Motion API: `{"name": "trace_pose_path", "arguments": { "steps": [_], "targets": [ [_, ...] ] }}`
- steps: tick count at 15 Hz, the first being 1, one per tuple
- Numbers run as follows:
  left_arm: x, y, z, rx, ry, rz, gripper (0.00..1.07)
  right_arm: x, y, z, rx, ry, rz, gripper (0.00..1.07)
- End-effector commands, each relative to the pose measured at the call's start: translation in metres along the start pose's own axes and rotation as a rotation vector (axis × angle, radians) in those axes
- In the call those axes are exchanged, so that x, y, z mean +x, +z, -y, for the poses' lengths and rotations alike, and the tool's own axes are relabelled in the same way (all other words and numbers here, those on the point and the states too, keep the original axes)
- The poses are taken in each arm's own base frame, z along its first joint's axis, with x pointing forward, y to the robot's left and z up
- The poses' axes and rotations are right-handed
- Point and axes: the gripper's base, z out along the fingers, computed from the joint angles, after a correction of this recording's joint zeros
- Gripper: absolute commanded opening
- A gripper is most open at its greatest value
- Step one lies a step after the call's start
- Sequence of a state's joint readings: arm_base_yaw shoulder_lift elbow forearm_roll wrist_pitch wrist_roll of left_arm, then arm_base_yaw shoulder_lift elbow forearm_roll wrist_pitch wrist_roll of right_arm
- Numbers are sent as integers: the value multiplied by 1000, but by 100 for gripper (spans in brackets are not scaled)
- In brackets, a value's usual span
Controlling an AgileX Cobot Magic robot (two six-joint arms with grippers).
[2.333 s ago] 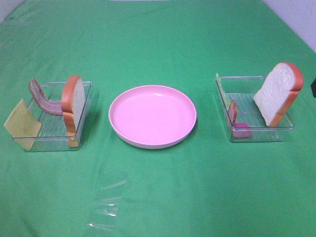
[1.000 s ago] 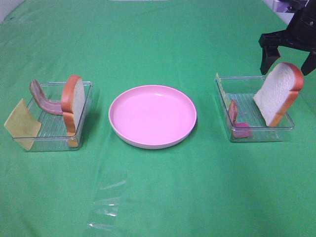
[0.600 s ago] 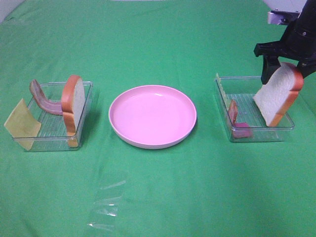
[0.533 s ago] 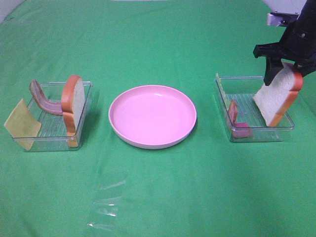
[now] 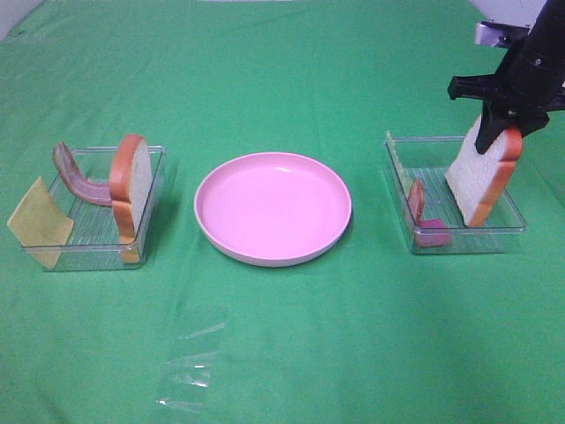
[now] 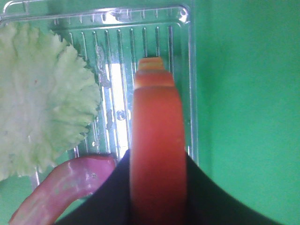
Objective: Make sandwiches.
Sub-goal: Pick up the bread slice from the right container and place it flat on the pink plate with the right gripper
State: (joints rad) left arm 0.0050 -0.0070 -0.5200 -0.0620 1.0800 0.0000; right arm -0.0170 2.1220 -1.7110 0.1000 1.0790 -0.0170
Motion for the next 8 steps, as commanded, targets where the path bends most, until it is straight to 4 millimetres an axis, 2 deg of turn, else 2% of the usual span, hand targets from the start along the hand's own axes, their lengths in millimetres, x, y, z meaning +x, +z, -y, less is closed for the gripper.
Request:
{"name": "trace_pose_path", "arguments": {
  "steps": [1, 4, 7, 8],
  "targets": [
    [0, 0, 1, 6, -4, 2, 98, 5, -18, -1, -19, 3, 4, 3],
    [0, 0, 1, 6, -4, 2, 98, 9, -55, -5, -24, -11, 65, 3],
    [0, 0, 1, 6, -4, 2, 98, 17, -122, -12, -26, -46, 236, 3],
    [0, 0, 1, 6, -4, 2, 98, 22, -137, -13, -28, -50, 279, 3]
  ]
}}
